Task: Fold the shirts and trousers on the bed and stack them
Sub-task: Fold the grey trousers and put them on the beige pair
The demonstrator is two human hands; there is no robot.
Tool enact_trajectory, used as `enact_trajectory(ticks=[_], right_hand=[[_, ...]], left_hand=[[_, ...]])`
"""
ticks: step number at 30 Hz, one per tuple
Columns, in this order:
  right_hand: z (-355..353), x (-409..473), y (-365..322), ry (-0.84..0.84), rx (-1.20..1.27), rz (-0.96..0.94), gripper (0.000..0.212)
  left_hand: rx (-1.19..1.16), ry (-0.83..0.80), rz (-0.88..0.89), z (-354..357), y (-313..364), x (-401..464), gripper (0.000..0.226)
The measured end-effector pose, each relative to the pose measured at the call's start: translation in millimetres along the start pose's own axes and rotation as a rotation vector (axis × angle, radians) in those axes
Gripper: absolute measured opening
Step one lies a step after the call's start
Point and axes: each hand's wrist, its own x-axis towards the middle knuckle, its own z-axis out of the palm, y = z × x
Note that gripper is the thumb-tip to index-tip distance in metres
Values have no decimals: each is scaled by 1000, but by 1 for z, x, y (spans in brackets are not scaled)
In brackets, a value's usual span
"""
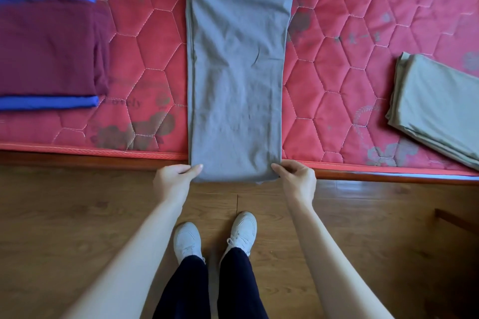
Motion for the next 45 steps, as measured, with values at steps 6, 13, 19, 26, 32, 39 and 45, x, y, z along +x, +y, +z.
enact_trajectory(ticks=[6, 13, 19, 26, 32, 39, 45], right_hand=[[-4, 3, 1, -28, -57, -33, 8], [-7, 19, -19, -24, -168, -257, 16], [3, 46, -45, -62, -134, -279, 12], [5, 58, -55, -79, -44, -270, 6], [5, 60, -56, -139, -63, -237, 12], [9, 54, -46, -160, -263, -314, 9], [14, 49, -47, -95, -361, -298, 15]], left_hand=[[94, 5, 71, -10, -12, -12, 4], [191, 31, 344, 8, 26, 1, 26], [201, 106, 266, 21, 53, 27, 34], [125, 34, 65, 21, 69, 42, 35], [43, -118, 51, 11, 71, 44, 27], [149, 72, 142, -3, 58, 46, 11], [325, 115, 237, 1, 52, 46, 10]])
